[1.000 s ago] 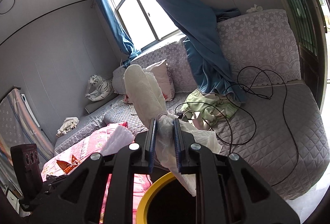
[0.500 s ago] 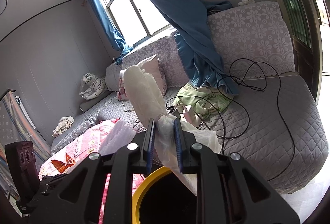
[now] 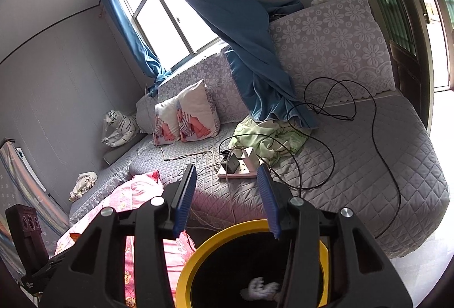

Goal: Collect trash
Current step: 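Open the right gripper over the bin while the left gripper releases the mesh bundle, then move both grippers back over the trash pile on the bed, then close the left gripper on the green snack packet while the right gripper grasps the grey cloth, then carry the green packet and grey cloth over the yellow-rimmed bin with both grippers, then open the left gripper to drop the green packet while the right gripper releases the cloth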

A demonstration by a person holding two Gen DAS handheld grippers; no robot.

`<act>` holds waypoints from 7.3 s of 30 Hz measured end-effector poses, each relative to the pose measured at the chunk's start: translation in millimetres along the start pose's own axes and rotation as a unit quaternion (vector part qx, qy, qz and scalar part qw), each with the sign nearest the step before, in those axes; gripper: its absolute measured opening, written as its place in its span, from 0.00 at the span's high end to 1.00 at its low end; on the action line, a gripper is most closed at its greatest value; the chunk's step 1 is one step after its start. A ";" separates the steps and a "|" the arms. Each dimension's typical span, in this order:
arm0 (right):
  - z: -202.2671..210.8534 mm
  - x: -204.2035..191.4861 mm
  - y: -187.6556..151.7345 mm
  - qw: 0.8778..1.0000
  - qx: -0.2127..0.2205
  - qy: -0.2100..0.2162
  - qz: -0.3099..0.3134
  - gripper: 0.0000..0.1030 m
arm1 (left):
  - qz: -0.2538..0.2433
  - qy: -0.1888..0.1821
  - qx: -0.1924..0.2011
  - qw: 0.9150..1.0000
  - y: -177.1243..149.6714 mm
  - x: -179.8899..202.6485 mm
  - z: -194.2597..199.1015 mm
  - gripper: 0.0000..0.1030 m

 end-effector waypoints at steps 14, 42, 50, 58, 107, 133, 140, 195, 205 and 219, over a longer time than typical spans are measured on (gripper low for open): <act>-37.1 -91.5 -44.1 0.991 -0.068 0.080 0.087 0.58 | 0.039 0.103 0.042 0.993 1.6 -99.5 81.9 0.36; -150.6 -308.3 -258.5 0.895 -0.289 0.241 0.238 0.57 | 0.263 0.393 0.049 0.880 -193.5 -385.1 331.4 0.29; -163.1 -309.2 -273.1 0.892 -0.308 0.239 0.230 0.57 | 0.298 0.377 0.036 0.876 -216.0 -395.4 321.4 0.29; -170.4 -318.5 -287.7 0.885 -0.322 0.245 0.231 0.53 | 0.307 0.363 0.022 0.880 -216.6 -405.0 305.5 0.29; -158.2 -318.7 -260.4 0.898 -0.311 0.257 0.177 0.94 | 0.330 0.361 0.056 0.870 -194.3 -410.6 316.6 0.85; -110.4 -226.2 -122.7 0.955 -0.182 0.215 0.098 0.94 | 0.223 0.292 0.093 0.925 -80.9 -316.1 269.7 0.85; -95.1 -187.8 -90.9 0.968 -0.149 0.184 0.083 0.94 | 0.178 0.243 0.082 0.950 -45.6 -271.2 221.8 0.85; -19.7 -9.1 -9.7 0.999 -0.038 0.000 0.023 0.94 | -0.052 0.008 -0.018 0.998 14.0 24.8 -12.5 0.85; -16.9 -5.3 -6.9 0.999 -0.035 -0.005 0.029 0.94 | -0.071 -0.002 -0.040 0.997 4.2 47.0 -34.8 0.85; -13.6 -3.6 0.6 0.999 -0.028 -0.012 0.031 0.93 | -0.083 -0.021 -0.048 0.995 2.2 60.3 -45.4 0.84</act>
Point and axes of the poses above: each gripper's, at about its wrist camera, not at the fingertips, and z roughly against the way its jaws point, x to its right, y to its top, the point moved 9 cm from there along -z, roughly the way its jaws point, and after that the axes turned 4 degrees about y, right-handed, at the moved point
